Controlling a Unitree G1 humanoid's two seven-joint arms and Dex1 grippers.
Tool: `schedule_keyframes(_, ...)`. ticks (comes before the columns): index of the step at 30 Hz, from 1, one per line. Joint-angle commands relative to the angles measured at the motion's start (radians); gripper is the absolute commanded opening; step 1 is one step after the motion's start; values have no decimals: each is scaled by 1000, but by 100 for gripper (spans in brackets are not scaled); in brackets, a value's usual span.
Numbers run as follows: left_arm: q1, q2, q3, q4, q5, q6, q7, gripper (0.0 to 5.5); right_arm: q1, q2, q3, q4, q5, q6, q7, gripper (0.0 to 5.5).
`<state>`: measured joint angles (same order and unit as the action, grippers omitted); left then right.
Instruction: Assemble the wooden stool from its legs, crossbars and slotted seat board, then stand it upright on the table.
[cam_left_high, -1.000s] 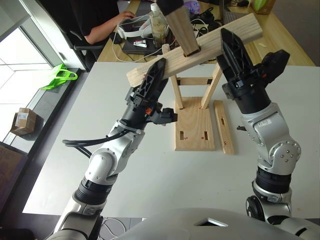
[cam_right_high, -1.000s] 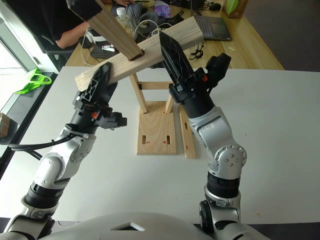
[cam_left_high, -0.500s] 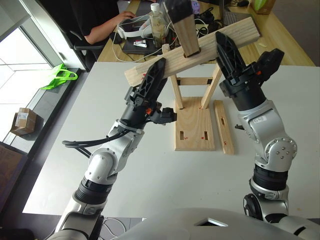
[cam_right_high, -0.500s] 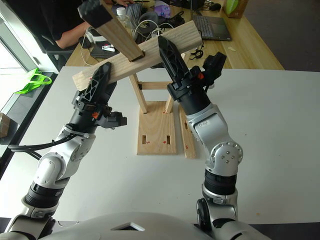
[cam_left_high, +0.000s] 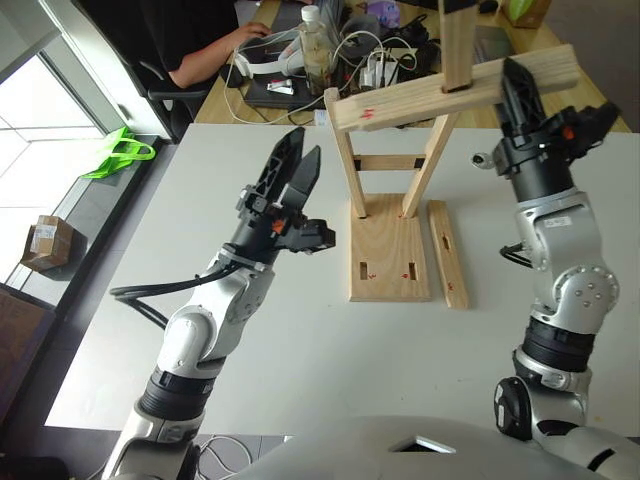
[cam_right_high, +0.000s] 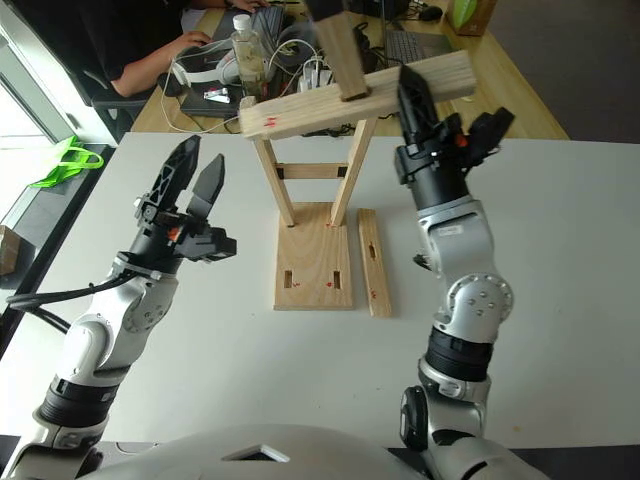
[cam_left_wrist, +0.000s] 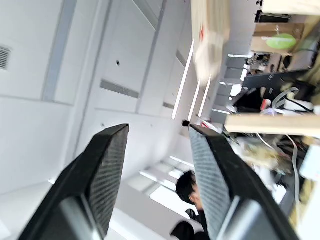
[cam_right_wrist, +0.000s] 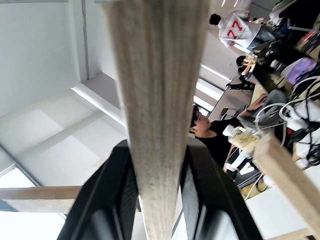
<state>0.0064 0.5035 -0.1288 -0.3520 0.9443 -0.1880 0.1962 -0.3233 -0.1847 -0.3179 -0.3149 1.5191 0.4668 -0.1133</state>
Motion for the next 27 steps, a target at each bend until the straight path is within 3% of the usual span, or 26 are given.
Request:
schedule_keyframes(1,68,-99,132,32,-289,83,-56,221,156,-126,-56,-25,31,111,54,98)
schedule_keyframes(5,84,-263,211,5,-674,338,-226,221,301,-182,-55,-15,-71,155,90,98)
schedule_keyframes(10,69,-365,275,-90,-893,565,-272,221,441,-154,-27,-67,-245,140,19,98)
schedule_keyframes(15,68,-416,335,-143,-964,651,-223,221,510,-184,-54,-128,-218,189,-37,98)
schedule_keyframes(27,105,-462,336,-184,-959,660,-149,221,581,-261,-73,-192,-51,272,-79,98)
